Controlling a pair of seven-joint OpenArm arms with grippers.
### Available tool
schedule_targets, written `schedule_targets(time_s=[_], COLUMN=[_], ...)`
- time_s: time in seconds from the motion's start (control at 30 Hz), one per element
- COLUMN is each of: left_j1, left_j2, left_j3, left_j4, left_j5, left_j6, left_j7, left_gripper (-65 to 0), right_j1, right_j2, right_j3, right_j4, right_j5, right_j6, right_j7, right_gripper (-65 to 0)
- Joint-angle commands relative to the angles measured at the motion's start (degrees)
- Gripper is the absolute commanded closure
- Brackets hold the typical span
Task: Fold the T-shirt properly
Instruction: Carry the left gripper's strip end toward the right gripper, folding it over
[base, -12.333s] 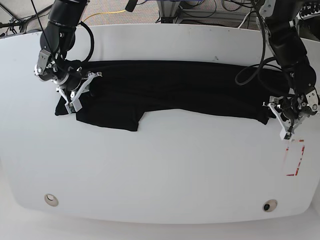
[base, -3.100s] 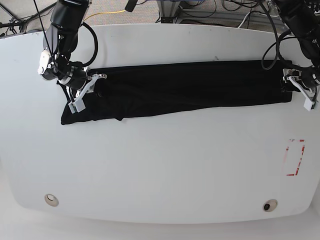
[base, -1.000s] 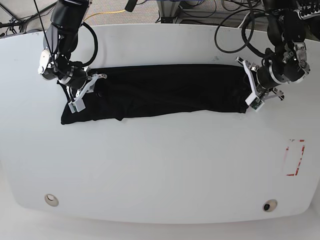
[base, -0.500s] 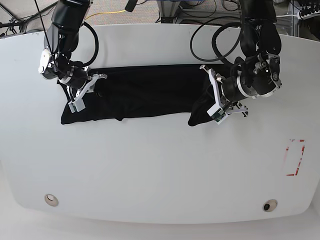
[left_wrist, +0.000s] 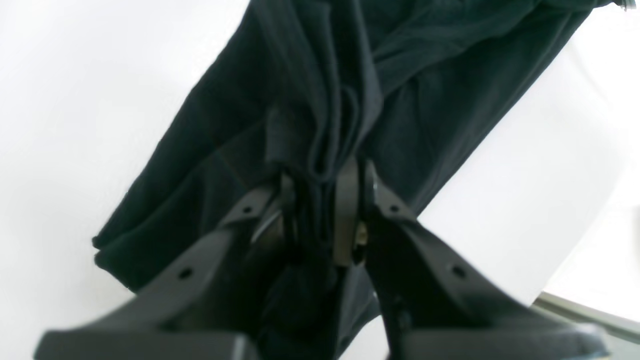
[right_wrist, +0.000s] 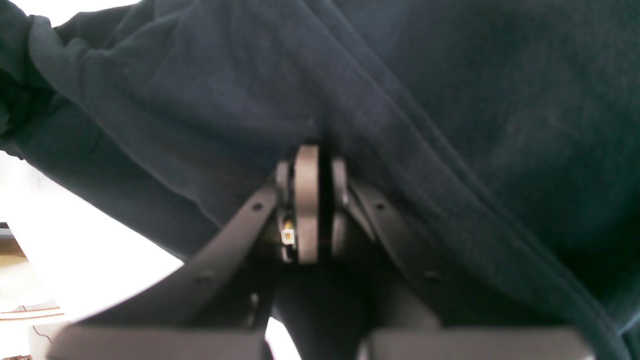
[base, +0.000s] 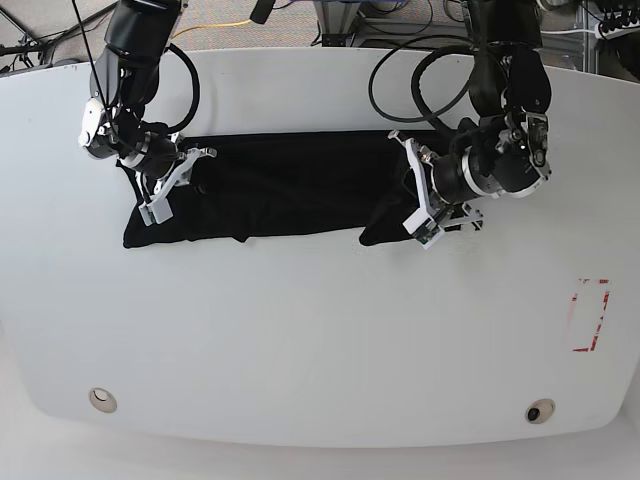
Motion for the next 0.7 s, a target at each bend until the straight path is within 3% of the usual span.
schedule_targets(time_s=[0.0,0.23,0.47,0.67], left_j1=[-1.0,-2.3,-3.3,-7.3], left_j2=[0.3,2.5,4.3,5.5], left_j3=[0.0,0.1,4.0,4.6], left_j4=[0.9,0.8,-0.3,1.0], left_j5=[-1.1,-1.1,-1.3,-1.6], left_j6=[-0.1,-0.1,-0.1,-0.1], left_j7=[-1.3,-1.3,-1.1,7.1], left_gripper=[-4.3,-5.3,-29.0,-34.3], right_j1=[-0.4,-0.4,-0.2,0.9], right_j2=[0.1,0.2,0.2,0.3], right_j3=[-0.3,-0.3,-0.5,-0.6], right_j4=[0.1,0.1,0.1,0.1], right_j5=[-3.6,-3.6,-3.6,-3.6], right_j6=[-0.7,-0.7,-0.7,-0.7], right_j7=[-3.1,-3.1,-3.1,-3.4], right_gripper=[-3.3,-3.3,-3.3,-3.3])
